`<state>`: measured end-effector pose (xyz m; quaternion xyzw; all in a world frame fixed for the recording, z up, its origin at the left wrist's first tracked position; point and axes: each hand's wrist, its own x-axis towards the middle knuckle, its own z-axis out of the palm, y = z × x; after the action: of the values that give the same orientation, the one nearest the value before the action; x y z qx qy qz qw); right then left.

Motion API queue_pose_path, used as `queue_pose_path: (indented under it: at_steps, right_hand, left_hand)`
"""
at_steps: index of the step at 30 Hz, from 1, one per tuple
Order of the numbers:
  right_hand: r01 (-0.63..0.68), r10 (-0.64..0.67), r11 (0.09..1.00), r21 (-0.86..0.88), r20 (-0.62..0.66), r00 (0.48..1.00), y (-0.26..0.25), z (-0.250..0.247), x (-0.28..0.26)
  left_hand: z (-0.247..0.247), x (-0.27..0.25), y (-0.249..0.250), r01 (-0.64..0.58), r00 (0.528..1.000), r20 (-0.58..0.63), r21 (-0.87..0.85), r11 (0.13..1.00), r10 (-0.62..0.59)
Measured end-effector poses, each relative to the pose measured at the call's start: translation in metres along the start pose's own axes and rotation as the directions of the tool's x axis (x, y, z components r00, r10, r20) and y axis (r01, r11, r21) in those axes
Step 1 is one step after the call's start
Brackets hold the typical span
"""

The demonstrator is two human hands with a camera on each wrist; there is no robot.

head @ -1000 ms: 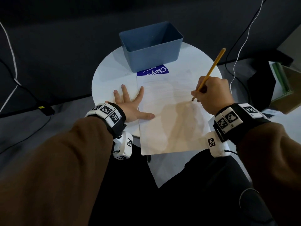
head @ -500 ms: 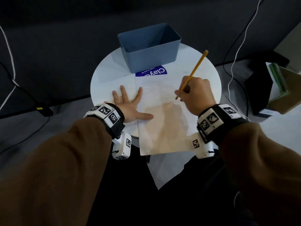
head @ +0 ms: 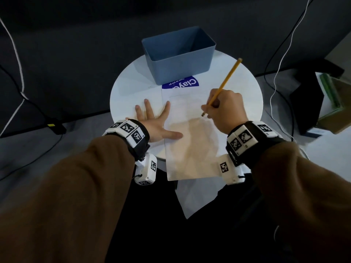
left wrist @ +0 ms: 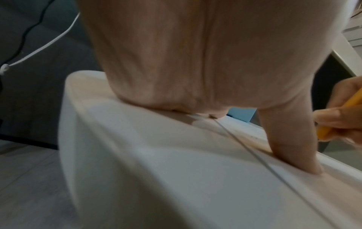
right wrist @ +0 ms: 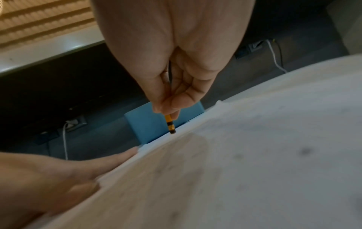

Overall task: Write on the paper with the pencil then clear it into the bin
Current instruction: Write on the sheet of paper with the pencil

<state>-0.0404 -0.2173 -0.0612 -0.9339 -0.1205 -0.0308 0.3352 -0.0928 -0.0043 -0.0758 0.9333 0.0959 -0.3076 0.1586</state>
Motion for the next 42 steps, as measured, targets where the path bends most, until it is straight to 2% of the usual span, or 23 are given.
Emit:
queue_pose_path:
  at_steps: [4,10,17,23,27,29,34,39,42]
  right_hand:
    - [0.000,0.001,0.997,-0.081,0.003,1.000,0.005,-0.002,0.001]
    - [-0.134,0.119,0.976,-0.170,-0.098,0.988,0.031,-0.035,-0.003]
    - [-0.081,0.078,0.990,-0.114,-0.032,0.996,0.028,-0.024,-0.009]
    - [-0.099,0.083,0.981,-0.168,-0.100,0.992,0.039,-0.045,-0.009]
    - [-0.031,0.028,0.992,-0.120,-0.023,0.999,0.029,-0.031,-0.007]
    - [-0.042,0.042,0.991,-0.130,-0.002,0.999,0.030,-0.028,-0.006]
    - [-0.086,0.081,0.987,-0.138,-0.047,0.996,0.031,-0.036,-0.004]
    - [0.006,-0.006,0.996,-0.084,0.005,1.000,0.013,-0.014,0.004]
    - [-0.055,0.056,0.989,-0.138,0.004,0.998,0.018,-0.017,0.008]
  left_hand:
    - [0.001,0.000,-0.002,-0.001,1.000,-0.006,0.015,1.000,0.001]
    - [-0.001,0.001,0.002,0.020,1.000,-0.004,0.043,0.999,-0.019]
    - [0.000,0.000,0.002,0.021,1.000,0.000,0.031,0.999,-0.021]
    - [0.000,0.000,0.002,0.022,1.000,-0.002,0.009,1.000,-0.022]
    - [0.000,-0.002,0.003,0.016,1.000,-0.007,-0.004,1.000,-0.016]
    - [0.001,-0.002,0.003,0.015,1.000,-0.009,0.001,1.000,-0.015]
    - [0.001,0.000,0.002,0.016,1.000,-0.008,-0.003,1.000,-0.016]
    - [0.001,0.000,0.000,0.005,1.000,-0.008,-0.020,1.000,-0.005]
    - [0.002,0.000,-0.001,0.006,1.000,-0.009,-0.008,1.000,-0.006]
